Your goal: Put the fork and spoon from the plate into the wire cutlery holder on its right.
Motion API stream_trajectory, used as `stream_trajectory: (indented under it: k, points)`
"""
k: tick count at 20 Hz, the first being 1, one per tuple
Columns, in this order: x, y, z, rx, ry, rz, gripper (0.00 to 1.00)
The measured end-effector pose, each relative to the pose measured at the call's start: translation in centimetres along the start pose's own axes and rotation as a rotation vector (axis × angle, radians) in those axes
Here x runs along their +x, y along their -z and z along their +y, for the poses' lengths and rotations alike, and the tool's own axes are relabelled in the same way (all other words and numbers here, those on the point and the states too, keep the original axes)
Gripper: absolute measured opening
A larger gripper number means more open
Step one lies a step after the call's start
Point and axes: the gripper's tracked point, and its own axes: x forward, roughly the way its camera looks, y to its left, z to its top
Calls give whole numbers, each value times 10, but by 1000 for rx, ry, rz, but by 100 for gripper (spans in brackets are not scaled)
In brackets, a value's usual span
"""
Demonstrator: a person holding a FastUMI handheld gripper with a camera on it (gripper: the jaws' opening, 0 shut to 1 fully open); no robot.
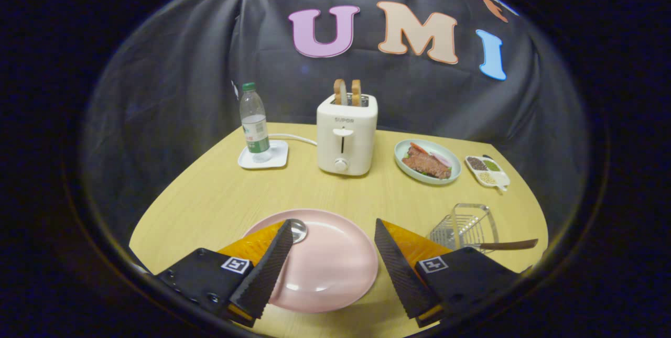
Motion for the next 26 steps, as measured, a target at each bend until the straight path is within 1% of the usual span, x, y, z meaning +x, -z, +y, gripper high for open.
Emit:
stream_trajectory:
  k: [7, 14, 16, 20, 24, 25, 26]
  points:
    - [17, 50, 35, -28, -52, 131, 100]
    - [23, 92, 60, -68, -76, 233, 90]
    - [24, 100, 64, -88, -82, 254, 79]
    - [24, 101, 72, -85, -100, 260, 55]
    - [23, 104, 72, -90, -108, 274, 28]
    - [31, 106, 67, -97, -88, 269, 27]
    - [25, 102, 67, -90, -87, 272, 22]
